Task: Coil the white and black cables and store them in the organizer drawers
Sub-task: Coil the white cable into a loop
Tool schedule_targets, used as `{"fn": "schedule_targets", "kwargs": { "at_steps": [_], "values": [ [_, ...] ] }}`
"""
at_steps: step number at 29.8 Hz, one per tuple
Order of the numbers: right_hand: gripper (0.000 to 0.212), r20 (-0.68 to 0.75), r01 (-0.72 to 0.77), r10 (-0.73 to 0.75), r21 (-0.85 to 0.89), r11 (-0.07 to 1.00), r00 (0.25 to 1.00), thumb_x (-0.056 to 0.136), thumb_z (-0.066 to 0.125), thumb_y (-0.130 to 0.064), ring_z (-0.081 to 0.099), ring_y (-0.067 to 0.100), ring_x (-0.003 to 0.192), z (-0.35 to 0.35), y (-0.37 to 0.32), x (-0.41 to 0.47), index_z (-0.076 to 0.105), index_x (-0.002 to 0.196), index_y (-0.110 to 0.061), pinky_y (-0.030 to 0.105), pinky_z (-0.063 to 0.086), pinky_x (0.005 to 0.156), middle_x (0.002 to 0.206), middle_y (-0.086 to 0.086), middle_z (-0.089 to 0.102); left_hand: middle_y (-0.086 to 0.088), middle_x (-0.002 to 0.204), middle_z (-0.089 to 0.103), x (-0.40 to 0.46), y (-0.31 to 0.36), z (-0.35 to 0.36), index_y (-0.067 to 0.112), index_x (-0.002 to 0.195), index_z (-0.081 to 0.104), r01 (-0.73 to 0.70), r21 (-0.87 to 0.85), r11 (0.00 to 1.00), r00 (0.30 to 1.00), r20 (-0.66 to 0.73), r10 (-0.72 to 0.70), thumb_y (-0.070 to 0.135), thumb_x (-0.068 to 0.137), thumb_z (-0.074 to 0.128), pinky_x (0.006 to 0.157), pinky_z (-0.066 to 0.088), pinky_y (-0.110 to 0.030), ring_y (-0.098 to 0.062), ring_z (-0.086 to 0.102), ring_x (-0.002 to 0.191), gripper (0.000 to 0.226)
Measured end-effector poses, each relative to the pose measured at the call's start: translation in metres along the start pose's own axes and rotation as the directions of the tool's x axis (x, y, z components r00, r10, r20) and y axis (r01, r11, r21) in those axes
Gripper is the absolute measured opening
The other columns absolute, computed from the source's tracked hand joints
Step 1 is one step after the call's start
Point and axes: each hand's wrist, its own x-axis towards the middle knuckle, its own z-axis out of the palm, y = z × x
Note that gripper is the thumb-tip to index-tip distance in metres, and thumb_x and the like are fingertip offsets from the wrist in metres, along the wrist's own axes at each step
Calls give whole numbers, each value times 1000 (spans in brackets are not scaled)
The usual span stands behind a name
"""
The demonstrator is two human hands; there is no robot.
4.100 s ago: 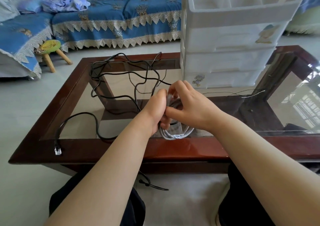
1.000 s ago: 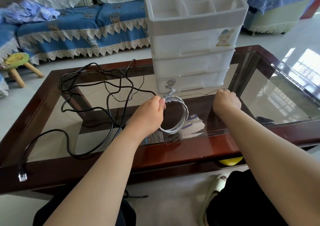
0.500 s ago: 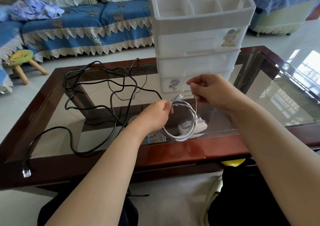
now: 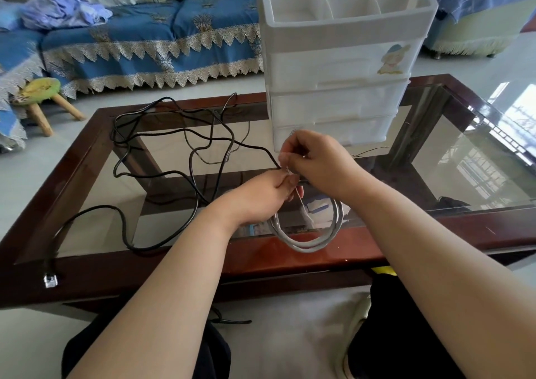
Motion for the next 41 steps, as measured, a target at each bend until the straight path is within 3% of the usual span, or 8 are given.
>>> {"fn": "schedule_targets", "kwargs": {
  "at_steps": [3, 6, 12, 18, 24, 29, 33, 41],
  "values": [
    [19, -123, -197, 240, 288, 937, 963, 98, 46, -27, 63, 17, 76, -8, 6, 6, 59, 100, -13, 33, 55, 74, 88, 1, 69, 3, 78, 53, 0, 0, -3, 21, 87, 56, -20, -64, 998, 996, -85, 15, 34, 104, 30, 71, 38, -32, -13, 47, 72, 34],
    [35, 202, -527, 502, 517, 675, 841, 94, 54, -39, 66, 26, 74, -20, 22, 8, 64, 99, -6, 49, 56, 81, 88, 13, 71, 8, 72, 48, -2, 2, -6, 15, 96, 54, -43, -35, 998, 981, -193, 36, 36, 104, 29, 63, 38, -26, -6, 46, 65, 33],
    [58, 674, -748, 324, 607, 268, 663, 94, 34, -52, 69, 19, 71, -23, 33, 8, 67, 98, -3, 31, 58, 62, 92, 12, 71, -2, 76, 50, -6, -2, -10, 8, 101, 55, -88, -32, 996, 926, -372, 70, 35, 104, 28, 67, 44, -38, -18, 51, 69, 38],
    [20, 781, -783, 144, 558, 275, 607, 75, 69, -29, 61, 8, 61, 0, 24, 3, 71, 78, -9, 22, 55, 63, 71, 0, 65, 8, 73, 52, -4, -7, -9, 13, 95, 54, -133, -27, 991, 893, -437, 108, 29, 104, 31, 65, 42, -25, -3, 48, 63, 29],
    [12, 693, -711, 186, 631, 310, 696, 77, 63, -17, 51, 8, 57, -3, 25, 8, 70, 78, -7, 25, 57, 63, 65, 1, 55, 13, 82, 53, -6, -9, -14, 15, 102, 55, -134, -43, 990, 899, -426, 103, 29, 104, 32, 67, 41, -14, 6, 50, 68, 27],
    [16, 426, -550, 351, 696, 462, 834, 89, 56, 0, 55, 15, 60, -3, 22, 8, 68, 79, -3, 28, 57, 60, 72, 12, 59, -21, 83, 55, -11, -15, -19, 12, 89, 56, -118, -64, 991, 961, -259, 98, 38, 103, 32, 74, 48, -45, -19, 50, 70, 38],
    [13, 233, -333, 244, 523, 785, 941, 84, 67, -3, 61, 14, 58, -3, 15, 1, 65, 75, -12, 23, 55, 59, 67, 5, 66, -5, 74, 49, -14, -17, -21, 5, 87, 58, -87, -207, 974, 992, -107, 65, 45, 98, 35, 72, 46, -41, -17, 47, 70, 48],
    [9, 311, -209, -11, 664, 718, 950, 76, 64, -14, 58, 9, 56, -5, 4, -7, 59, 74, -7, 20, 50, 57, 64, -2, 62, -11, 67, 40, -23, -13, -19, 14, 70, 63, 14, -716, 698, 944, 239, 226, 38, 93, 45, 61, 39, -23, -15, 33, 62, 38]
  ]
}}
